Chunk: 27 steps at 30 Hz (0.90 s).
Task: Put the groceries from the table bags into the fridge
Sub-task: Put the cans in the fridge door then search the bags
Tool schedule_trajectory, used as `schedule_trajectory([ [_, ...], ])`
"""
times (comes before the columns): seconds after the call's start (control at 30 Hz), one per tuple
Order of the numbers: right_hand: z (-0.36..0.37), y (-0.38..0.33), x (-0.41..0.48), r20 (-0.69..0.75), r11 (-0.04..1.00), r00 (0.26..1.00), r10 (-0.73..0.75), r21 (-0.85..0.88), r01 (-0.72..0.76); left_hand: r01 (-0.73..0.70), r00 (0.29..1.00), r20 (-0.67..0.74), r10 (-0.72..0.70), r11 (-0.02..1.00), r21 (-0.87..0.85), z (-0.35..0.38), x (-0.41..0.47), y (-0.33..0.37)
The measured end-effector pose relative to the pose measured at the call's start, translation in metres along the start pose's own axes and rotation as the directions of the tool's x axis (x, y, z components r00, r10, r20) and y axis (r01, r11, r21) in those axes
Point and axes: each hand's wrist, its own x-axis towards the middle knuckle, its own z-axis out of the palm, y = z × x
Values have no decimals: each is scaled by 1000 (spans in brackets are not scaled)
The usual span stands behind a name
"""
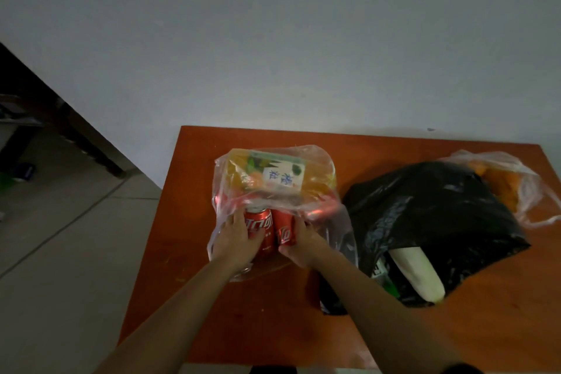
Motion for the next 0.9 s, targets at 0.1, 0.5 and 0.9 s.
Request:
schedule_trajectory([
  [0.1,14,1,7,-83,996,996,29,88,-21,5,1000,-24,-5,1000,-17,6,11,0],
  [0.5,-5,-1,-8,-172,974,985,28,225,11,-108,977,-194,83,987,-120,0,1,10],
  [0.9,-127,11,-125,-520,885,850,-81,355,302,-331,861,-438,258,938,-98,-35,-81,86],
])
